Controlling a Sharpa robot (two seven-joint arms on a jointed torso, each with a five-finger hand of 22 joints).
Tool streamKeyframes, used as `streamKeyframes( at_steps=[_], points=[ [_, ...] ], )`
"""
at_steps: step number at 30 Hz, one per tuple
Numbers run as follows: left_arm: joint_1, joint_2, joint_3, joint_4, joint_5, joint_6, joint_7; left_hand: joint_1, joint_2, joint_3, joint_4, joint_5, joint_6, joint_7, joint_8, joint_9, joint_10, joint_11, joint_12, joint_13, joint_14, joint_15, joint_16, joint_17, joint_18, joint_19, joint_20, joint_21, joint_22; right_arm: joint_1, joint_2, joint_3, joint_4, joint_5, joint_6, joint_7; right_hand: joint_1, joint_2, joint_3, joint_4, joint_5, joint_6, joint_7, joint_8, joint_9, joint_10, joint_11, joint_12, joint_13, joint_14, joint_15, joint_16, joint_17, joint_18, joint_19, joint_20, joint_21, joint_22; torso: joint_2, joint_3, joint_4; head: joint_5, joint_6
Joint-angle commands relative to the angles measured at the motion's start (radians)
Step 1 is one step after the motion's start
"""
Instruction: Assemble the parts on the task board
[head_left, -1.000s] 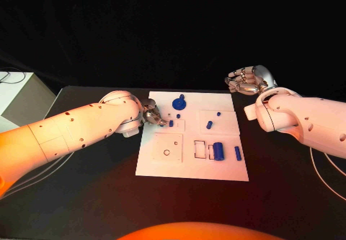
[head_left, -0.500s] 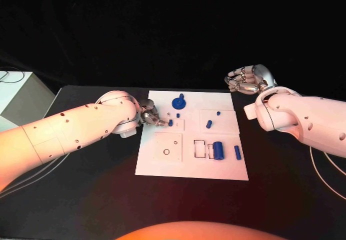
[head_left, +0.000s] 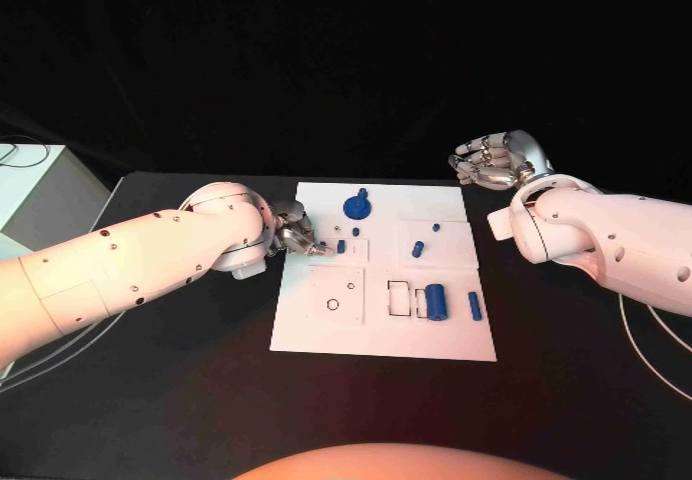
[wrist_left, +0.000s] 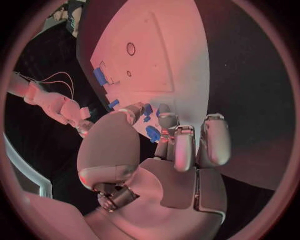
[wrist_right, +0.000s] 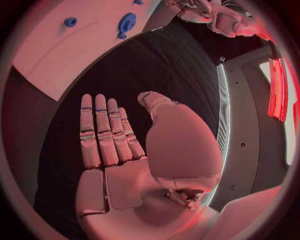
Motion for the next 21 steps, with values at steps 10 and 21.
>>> streamKeyframes(
  at_steps=[10,21],
  points=[
    [-0.042,-0.064,0.067,0.086,0.069,-0.083,0.037,0.125,0.011,-0.072,0.001,0.007,-0.088,0.032,-0.007,-0.006,-0.173,0.029,-0.098,-0.183,0.037,0.033,-0.056,0.106,0.018,-0.086,0.02,-0.071,-0.108,-0.002,-0.004,0.0,0.002,-0.01,0.014,0.01,-0.004,0.005,-0.003,0.002,0.006,-0.004,0.029,-0.006,-0.002,-0.002,0.0,-0.004,-0.001,-0.01,0.003,-0.005,-0.002,0.013,-0.005,0.0,-0.001,-0.002,0.002,0.0004,-0.0008,-0.004,0.01],
    [-0.067,-0.05,0.119,0.047,0.148,-0.297,0.331,0.411,-0.037,0.22,-0.044,0.005,-0.129,0.097,-0.134,-0.233,-0.376,0.089,-0.277,-0.349,-0.269,0.092,-0.314,-0.314,0.108,-0.427,0.077,-0.401,-0.558,-0.002,-0.006,0.0,-0.004,-0.008,0.021,0.013,0.009,0.005,0.002,-0.008,0.008,-0.003,0.028,-0.007,-0.002,-0.001,-0.001,-0.005,-0.001,-0.01,0.002,-0.006,-0.005,0.014,-0.006,0.001,0.0,-0.006,0.002,0.0007,-0.0005,-0.014,0.022]
  ],
)
